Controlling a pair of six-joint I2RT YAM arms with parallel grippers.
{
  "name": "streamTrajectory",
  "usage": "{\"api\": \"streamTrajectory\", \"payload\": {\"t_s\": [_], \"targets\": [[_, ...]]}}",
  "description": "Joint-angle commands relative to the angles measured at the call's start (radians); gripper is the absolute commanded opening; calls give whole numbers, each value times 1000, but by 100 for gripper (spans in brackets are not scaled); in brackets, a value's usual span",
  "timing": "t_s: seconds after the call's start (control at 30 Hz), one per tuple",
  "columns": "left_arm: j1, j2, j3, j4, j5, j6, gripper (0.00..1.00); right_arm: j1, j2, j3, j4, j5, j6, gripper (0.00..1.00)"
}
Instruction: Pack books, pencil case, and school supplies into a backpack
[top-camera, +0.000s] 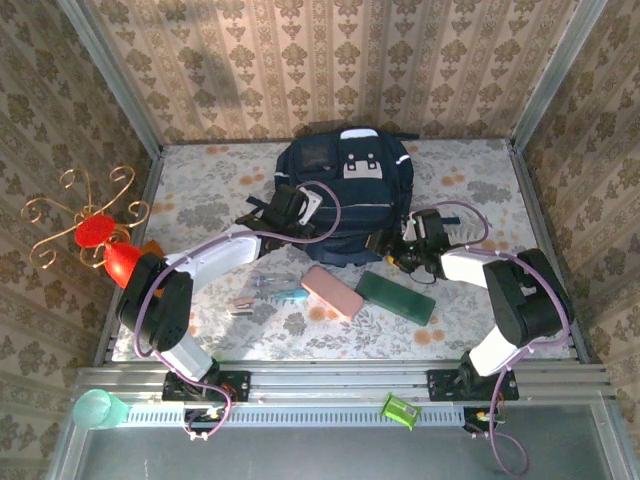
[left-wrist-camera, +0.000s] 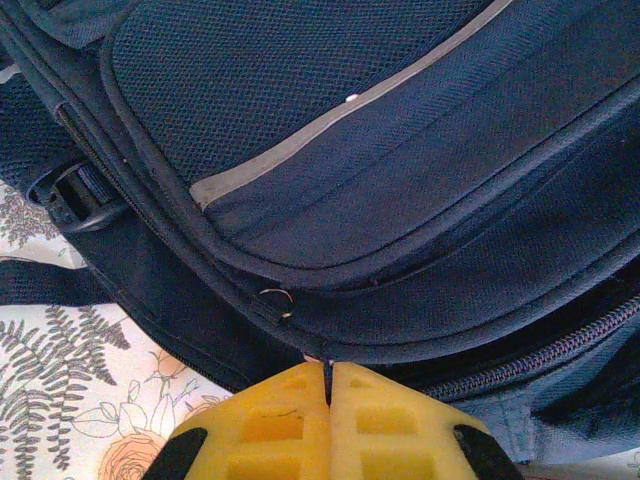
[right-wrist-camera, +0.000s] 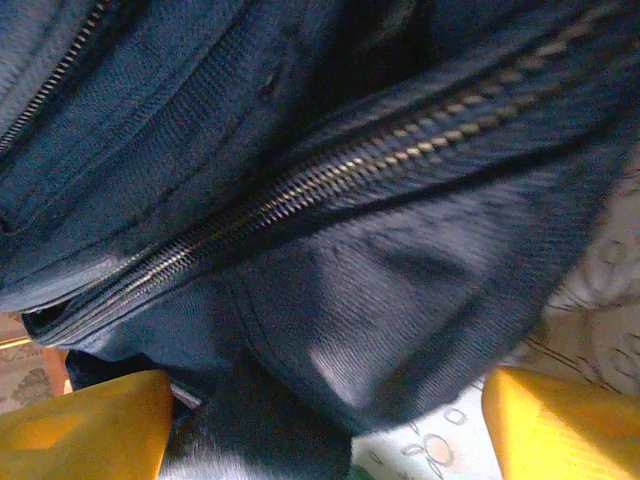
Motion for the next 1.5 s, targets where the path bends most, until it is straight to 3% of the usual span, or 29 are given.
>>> {"api": "streamTrajectory", "payload": {"t_s": [0.0, 0.1, 0.17, 0.27, 0.43, 0.97, 1.47], "targets": [[-9, -18, 1, -14, -20, 3, 0, 14, 47, 29, 95, -4, 40, 68], [4, -7, 3, -31, -57, 18, 0, 8, 42, 34, 81, 18, 27, 33], [18, -3, -1, -31, -70, 27, 0, 2, 25, 30, 61, 32, 13, 16], [46, -4, -4, -18, -74, 37, 0, -11, -4, 18, 37, 41, -6, 1], [100, -1, 3, 5, -78, 56, 0, -51, -55, -7, -8, 43, -36, 0], [313, 126, 116, 85, 55, 61, 0, -111, -92, 26, -149, 17, -171, 0], [372, 314, 299, 171, 182, 64, 0, -124, -109, 49, -240, 50, -253, 0]]}}
